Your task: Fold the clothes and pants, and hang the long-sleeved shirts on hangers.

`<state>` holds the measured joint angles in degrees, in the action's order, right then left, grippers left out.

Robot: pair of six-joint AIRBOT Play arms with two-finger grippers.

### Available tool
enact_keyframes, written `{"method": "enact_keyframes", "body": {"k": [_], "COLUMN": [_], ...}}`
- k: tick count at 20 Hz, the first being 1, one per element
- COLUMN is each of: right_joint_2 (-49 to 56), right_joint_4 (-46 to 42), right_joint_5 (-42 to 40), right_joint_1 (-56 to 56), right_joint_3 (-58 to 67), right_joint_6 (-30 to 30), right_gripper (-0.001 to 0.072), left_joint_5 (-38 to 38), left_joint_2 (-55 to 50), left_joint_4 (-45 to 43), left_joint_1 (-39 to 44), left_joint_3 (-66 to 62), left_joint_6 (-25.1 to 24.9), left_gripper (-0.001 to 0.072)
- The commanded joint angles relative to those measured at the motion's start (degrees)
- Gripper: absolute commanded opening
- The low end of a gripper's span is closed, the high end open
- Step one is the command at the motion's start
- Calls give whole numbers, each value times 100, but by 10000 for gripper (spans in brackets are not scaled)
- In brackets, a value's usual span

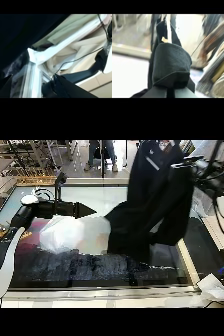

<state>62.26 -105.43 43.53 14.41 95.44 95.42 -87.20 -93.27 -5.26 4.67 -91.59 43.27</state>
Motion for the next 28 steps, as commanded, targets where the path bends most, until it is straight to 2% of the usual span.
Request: {"method": "enact_keyframes", "body": {"k": [1,3,6,7,8,10,11,12,13,15,18,20,23,26,28], "right_joint_2": [-173,-173,-173,-173,-173,-146,-94,-35,74,372,859,981,1027,1019,890], "right_joint_4": [-704,-1126,-1801,-1947,-2048,-2085,-2087,-2109,-2114,-2103,-2107,-2103,-2072,-1860,-1609], "right_joint_5": [-98,109,793,1062,1287,1611,1676,1628,1589,1263,586,299,680,1093,1198], "right_joint_1": [-144,-424,-1237,-1672,-2151,-3322,-3943,-4500,-5075,-5914,-6747,-7243,-7735,-7720,-7573], "right_joint_3": [247,468,804,892,944,944,944,955,1073,1609,2599,2643,2192,1998,1998], "right_joint_6": [138,186,326,522,780,1279,1351,1440,1650,1989,2009,2006,1937,1506,1392], "right_gripper": [26,26,26,26,26,26,26,26,26,26,26,26,26,30,30], "left_joint_5": [-68,-205,-474,-551,-581,-581,-581,-586,-590,-638,-861,-885,-883,-883,-883], "left_joint_2": [-4,-4,-7,-7,-7,-7,-7,-7,-7,-9,-13,-13,-13,-13,-13], "left_joint_4": [-31,-33,-37,-37,-37,-35,-37,-37,-42,-125,-343,-376,-374,-367,-367], "left_joint_1": [59,55,52,52,52,52,52,52,52,52,52,52,57,57,46], "left_joint_3": [0,0,0,0,0,0,0,0,0,0,2,2,2,0,0], "left_joint_6": [2,28,448,529,564,562,560,562,562,562,671,848,1060,1517,1552], "left_gripper": [547,547,532,466,354,322,270,185,160,160,160,160,160,160,162]}}
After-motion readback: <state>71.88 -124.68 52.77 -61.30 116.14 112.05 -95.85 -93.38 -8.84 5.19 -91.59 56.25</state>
